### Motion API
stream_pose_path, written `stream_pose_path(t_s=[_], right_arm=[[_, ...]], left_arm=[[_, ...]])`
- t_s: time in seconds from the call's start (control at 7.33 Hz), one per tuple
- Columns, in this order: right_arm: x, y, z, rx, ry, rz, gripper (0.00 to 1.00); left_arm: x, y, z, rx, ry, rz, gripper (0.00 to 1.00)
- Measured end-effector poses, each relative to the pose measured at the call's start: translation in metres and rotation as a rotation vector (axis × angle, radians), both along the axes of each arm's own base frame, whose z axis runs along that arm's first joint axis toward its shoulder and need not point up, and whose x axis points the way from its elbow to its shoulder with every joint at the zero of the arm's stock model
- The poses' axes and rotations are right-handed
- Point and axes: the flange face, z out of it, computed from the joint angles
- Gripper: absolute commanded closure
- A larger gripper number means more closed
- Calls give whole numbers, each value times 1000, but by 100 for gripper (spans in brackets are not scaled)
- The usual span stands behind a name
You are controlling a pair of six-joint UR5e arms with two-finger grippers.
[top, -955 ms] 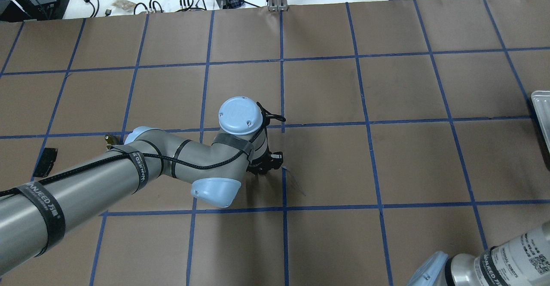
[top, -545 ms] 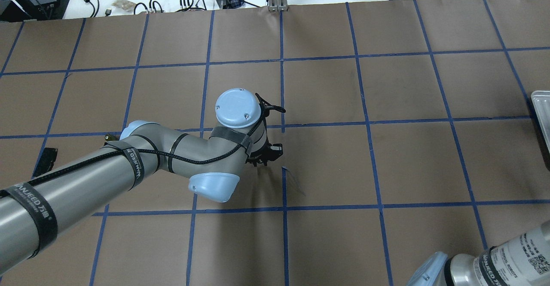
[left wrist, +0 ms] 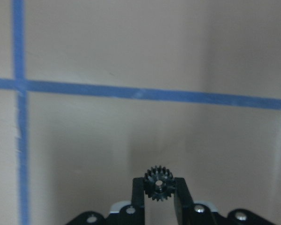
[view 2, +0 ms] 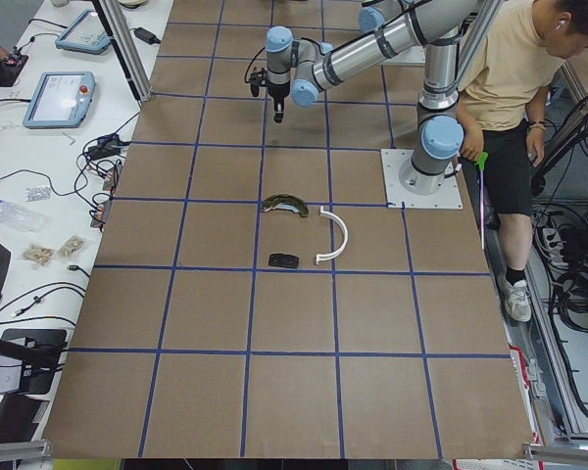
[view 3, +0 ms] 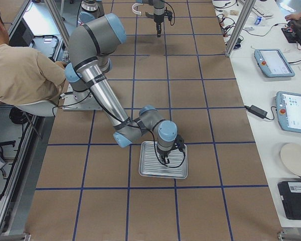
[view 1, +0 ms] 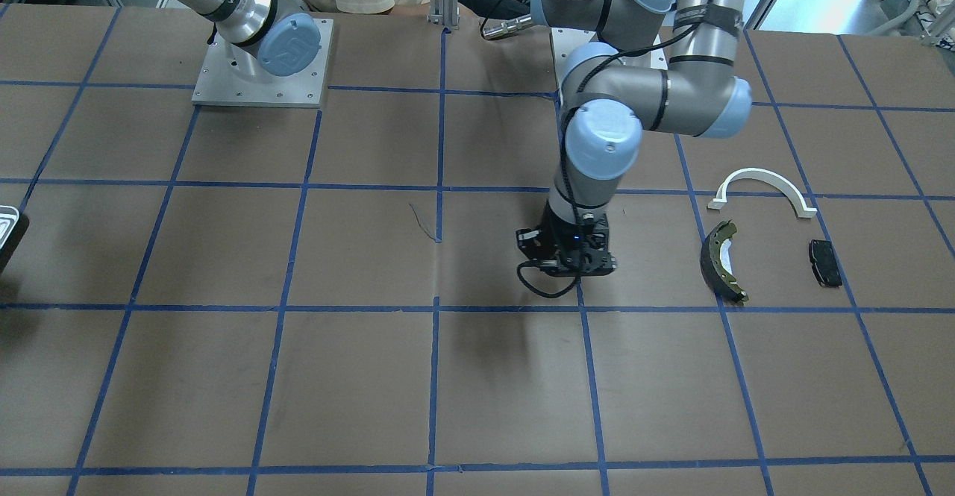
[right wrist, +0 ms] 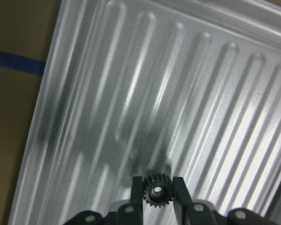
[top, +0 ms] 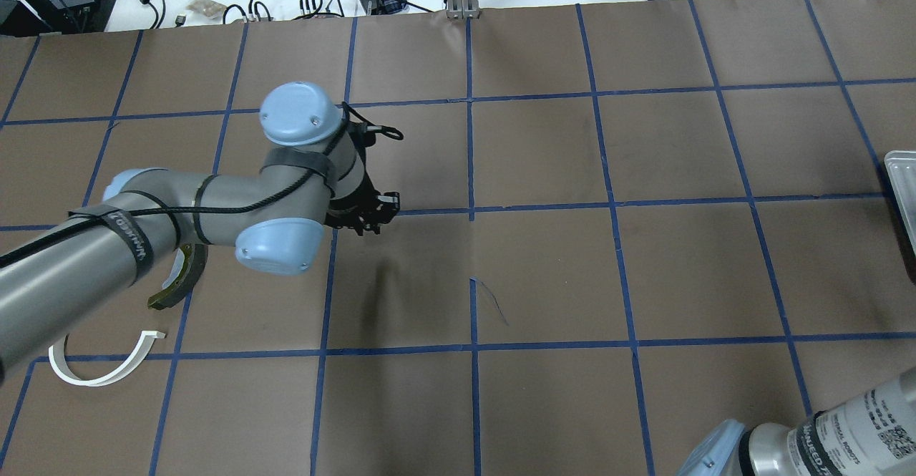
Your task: Place bearing gear from tray to pile
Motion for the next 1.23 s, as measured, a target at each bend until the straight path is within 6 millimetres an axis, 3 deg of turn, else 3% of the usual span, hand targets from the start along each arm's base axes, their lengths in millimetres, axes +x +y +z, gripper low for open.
stream_pose_path(t_s=[0.14,0.27,0.41,0.55,0.82,1.09,1.23], right_arm=[[19,-11,16,-9,11,22,99],[53,-28,30,-16,16,44,99],[100,-45,36,-15,10,59,99],[157,-57,39,-10,1,62,100],[291,-58,49,-13,-11,22,100],[436,-55,53,-27,-17,-28,100],[508,-47,52,-35,-22,-79,100]], left_arm=[[53,-9,10,23,-2,-21,100],[108,-12,17,49,-7,-38,100],[161,-11,20,73,-11,-50,100],[213,-8,19,89,-5,-74,100],[307,6,4,109,16,-125,100],[351,9,-13,94,9,-159,100],[360,10,-19,92,9,-165,1]])
